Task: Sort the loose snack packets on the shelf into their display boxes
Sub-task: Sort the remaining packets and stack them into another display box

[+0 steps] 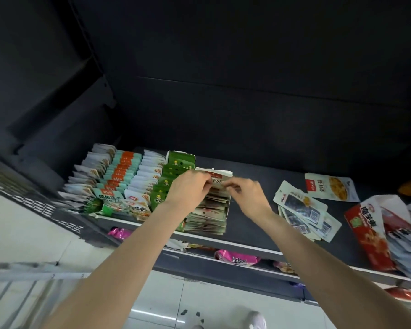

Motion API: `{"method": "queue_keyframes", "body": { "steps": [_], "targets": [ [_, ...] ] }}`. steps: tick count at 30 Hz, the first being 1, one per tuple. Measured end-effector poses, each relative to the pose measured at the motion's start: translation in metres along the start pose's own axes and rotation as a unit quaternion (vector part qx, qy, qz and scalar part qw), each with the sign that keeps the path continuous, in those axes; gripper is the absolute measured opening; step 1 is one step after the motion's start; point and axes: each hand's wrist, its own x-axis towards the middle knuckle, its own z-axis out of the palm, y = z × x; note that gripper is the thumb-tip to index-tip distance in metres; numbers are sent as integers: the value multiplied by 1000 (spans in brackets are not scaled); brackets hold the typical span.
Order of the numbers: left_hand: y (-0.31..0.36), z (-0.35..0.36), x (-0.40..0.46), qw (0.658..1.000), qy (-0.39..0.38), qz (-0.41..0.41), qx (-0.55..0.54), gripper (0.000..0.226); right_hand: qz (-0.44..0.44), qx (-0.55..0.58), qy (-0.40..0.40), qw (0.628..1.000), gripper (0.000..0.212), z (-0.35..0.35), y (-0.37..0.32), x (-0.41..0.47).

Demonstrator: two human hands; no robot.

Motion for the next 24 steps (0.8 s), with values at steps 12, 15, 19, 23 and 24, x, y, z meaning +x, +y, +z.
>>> {"method": "queue_keyframes", "body": {
  "steps": [12,15,19,23,24],
  "targets": [
    [119,99,58,973,-116,43,-194,34,227,-80,40,970,42,-49,132,-1],
    [118,147,73,969,-181,-51,-159,54,282,-97,-12,955,67,-52,169,-4],
    [102,184,79,941,-290,-132,-116,76,227,-301,-117,919,61,-44,194,-10],
    [100,181,75,915,-304,-151,-217,67,58,-448,-168,876,36,-51,180,-8],
    [101,175,75,916,-266,-159,-253,64,46,-446,-147,881,33,-58,173,-8]
  ]
}}
